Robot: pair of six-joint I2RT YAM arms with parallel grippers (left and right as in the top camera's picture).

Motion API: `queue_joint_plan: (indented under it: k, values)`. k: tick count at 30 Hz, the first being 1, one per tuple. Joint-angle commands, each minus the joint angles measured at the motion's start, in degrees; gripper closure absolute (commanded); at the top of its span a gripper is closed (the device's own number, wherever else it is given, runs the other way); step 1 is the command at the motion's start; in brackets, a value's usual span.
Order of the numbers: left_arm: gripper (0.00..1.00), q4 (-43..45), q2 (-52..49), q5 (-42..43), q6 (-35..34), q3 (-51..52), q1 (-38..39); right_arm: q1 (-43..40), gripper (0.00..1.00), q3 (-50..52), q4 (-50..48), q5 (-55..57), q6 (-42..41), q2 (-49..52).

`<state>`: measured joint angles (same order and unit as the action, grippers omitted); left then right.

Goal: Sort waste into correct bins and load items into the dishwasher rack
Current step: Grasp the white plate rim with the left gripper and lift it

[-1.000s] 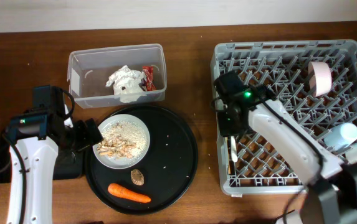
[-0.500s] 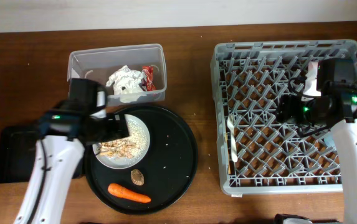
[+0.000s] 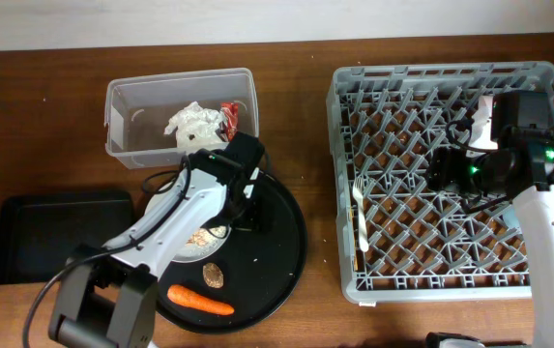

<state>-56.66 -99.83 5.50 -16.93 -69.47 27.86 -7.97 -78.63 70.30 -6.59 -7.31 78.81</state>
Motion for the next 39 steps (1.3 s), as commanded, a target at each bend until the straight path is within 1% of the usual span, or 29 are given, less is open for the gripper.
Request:
queue_joint_plan:
  k: [1,8,15,22,26,28,30,31,33,34,35,36,37,39]
  values:
    - [0.02,1.25,-0.68,1.20,1.40,0.11,1.01,-0.26,0.21,-0.42,0.20,-0.72,0.68,-0.33]
    - [0.02,2.01,-2.29,1.18,1.38,0.11,1.03,-0.26,0.21,-0.42,0.22,-0.72,0.68,-0.33]
    - [0.02,2.97,-7.23,0.96,1.38,0.59,1.03,-0.26,0.21,-0.42,0.22,-0.72,0.68,-0.33]
    - [0.02,5.68,-8.28,1.16,1.38,4.22,1.03,-0.26,0.21,-0.42,0.22,-0.72,0.68,-0.33]
    - [0.02,6.32,-8.28,-3.50,1.36,6.25,1.03,-0.26,0.21,-0.42,0.24,-0.74,0.68,-0.33]
    - [0.02,6.29,-8.28,-4.07,1.36,6.60,1.03,-0.26,0.21,-0.42,0.24,-0.74,0.68,-0.33]
    - [0.11,6.25,-8.28,-4.00,1.36,6.60,1.01,-0.26,0.21,-0.42,0.24,-0.72,0.68,-0.33]
    - [0.22,6.08,-8.26,-4.00,1.36,6.60,1.03,-0.26,0.21,-0.42,0.24,-0.72,0.68,-0.33]
    - [0.29,6.05,-8.28,-3.98,1.36,6.60,1.03,-0.26,0.21,-0.42,0.24,-0.72,0.68,-0.33]
    - [0.36,6.03,-8.28,-3.98,1.36,6.60,1.03,-0.26,0.21,-0.42,0.24,-0.72,0.68,-0.33]
    - [0.44,5.77,-8.26,-3.98,1.36,6.60,1.03,-0.26,0.21,-0.42,0.24,-0.72,0.68,-0.33]
    - [0.56,5.01,-8.26,-4.00,1.36,6.60,1.03,-0.26,0.21,-0.42,0.24,-0.72,0.68,-0.33]
    - [0.57,4.79,-8.26,-4.00,1.36,6.60,1.03,-0.26,0.21,-0.42,0.24,-0.72,0.68,-0.33]
    - [0.68,4.37,-8.26,-4.02,1.36,6.60,1.01,-0.26,0.21,-0.42,0.24,-0.72,0.68,-0.33]
